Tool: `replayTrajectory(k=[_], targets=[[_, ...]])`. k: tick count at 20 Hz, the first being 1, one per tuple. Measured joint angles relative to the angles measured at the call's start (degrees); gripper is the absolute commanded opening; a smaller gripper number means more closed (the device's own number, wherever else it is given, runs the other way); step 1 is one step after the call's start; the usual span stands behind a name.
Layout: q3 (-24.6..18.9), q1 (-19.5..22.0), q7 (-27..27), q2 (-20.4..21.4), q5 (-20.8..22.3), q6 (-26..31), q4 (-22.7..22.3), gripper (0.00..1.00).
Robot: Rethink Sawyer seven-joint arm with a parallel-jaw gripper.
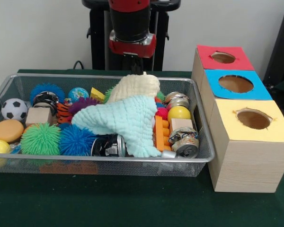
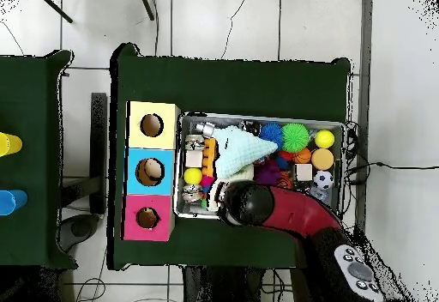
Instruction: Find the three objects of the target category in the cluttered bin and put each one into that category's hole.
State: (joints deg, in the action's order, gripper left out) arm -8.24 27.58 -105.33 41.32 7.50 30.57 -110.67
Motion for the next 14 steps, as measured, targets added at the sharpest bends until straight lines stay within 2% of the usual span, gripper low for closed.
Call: replayTrajectory(k=[6, 14], targets=[[-0.1, 0.3, 0.0, 2.7, 0.0, 0.9, -0.4, 0.0], [-0.9, 1.5, 0.0, 3.6, 0.0, 1.0, -1.1, 0.0]])
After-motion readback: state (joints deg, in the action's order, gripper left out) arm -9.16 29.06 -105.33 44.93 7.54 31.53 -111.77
